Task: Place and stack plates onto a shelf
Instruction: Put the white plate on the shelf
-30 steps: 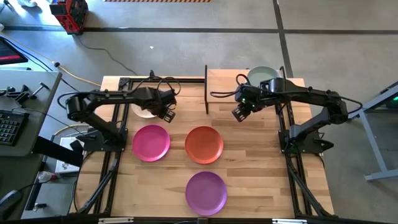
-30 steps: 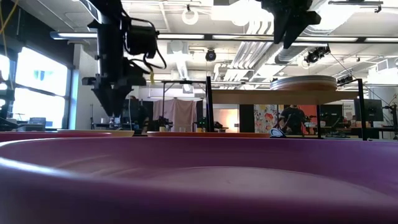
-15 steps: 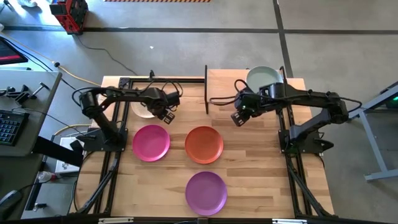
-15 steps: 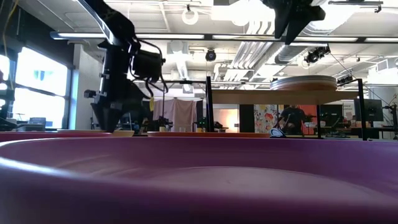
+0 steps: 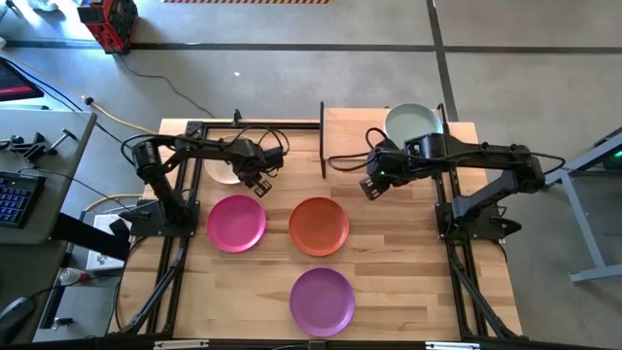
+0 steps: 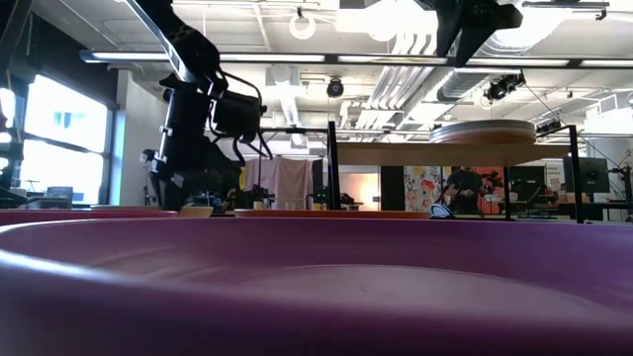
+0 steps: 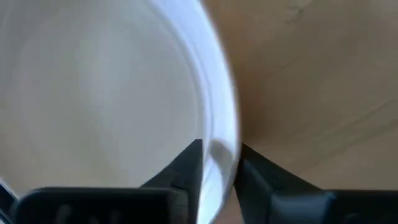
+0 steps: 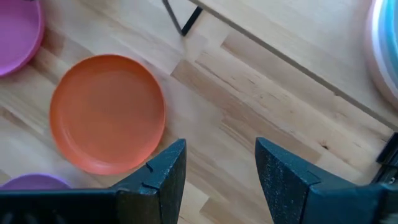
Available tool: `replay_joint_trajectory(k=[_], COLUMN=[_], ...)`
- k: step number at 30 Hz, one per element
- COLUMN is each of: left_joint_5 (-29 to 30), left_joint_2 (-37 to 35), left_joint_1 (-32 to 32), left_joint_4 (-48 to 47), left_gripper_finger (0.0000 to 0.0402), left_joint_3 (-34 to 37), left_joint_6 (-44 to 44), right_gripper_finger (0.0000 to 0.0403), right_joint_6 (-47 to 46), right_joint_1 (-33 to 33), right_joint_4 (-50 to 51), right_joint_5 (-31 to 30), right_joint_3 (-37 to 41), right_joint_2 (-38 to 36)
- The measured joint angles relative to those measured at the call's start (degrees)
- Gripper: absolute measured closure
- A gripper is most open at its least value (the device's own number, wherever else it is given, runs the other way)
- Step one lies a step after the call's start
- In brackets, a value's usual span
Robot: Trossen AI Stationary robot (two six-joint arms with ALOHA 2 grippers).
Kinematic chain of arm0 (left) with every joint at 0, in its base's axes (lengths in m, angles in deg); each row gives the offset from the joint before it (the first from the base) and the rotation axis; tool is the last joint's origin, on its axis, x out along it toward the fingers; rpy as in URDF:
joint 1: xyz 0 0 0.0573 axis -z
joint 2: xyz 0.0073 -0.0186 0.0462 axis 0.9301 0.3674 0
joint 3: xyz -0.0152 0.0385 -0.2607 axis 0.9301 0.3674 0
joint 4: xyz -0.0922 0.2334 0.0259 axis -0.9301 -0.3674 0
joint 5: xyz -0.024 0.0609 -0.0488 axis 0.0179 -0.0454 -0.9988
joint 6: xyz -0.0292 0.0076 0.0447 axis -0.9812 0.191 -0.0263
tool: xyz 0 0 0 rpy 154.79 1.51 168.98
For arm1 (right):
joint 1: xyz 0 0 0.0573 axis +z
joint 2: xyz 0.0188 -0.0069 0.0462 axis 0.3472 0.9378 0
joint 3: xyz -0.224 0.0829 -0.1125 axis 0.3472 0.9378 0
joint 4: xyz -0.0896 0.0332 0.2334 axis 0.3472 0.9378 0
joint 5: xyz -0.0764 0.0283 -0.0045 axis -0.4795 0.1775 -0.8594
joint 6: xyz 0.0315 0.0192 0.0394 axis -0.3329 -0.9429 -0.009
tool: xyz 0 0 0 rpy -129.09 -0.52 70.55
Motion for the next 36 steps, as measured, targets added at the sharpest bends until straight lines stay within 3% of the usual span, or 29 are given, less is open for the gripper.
replay_joint_trajectory(k=[5,13,20,30,36], left_joint_5=[0.4,0.2,-0.1,10.8,15.9], left_joint_2=[0.0,-0.3,-3.4,-11.7,-16.5], left_joint_1=[0.8,4.9,9.7,16.9,22.0], left_joint_4=[-0.2,-6.3,-13.4,-26.6,-27.1], left_gripper_finger=[0.0392,0.0398,0.0399,0.0400,0.0400], left_joint_3=[0.0,-1.9,-7.7,-17.3,-19.8], left_joint_6=[4.9,12.2,17.7,19.3,34.4], right_gripper_finger=[0.0234,0.0234,0.0234,0.0234,0.0234], right_joint_6=[-2.6,-3.4,-2.5,-2.6,-2.4], right_joint_1=[0.0,0.0,-0.1,-0.4,-3.7], right_joint_4=[-0.1,-0.2,-3.3,-10.0,-19.2], right_joint_5=[-0.4,-0.4,-3.6,-8.6,-9.0], right_joint_3=[0.0,0.0,0.0,0.0,0.0], right_joint_2=[0.0,0.0,0.6,1.7,1.9])
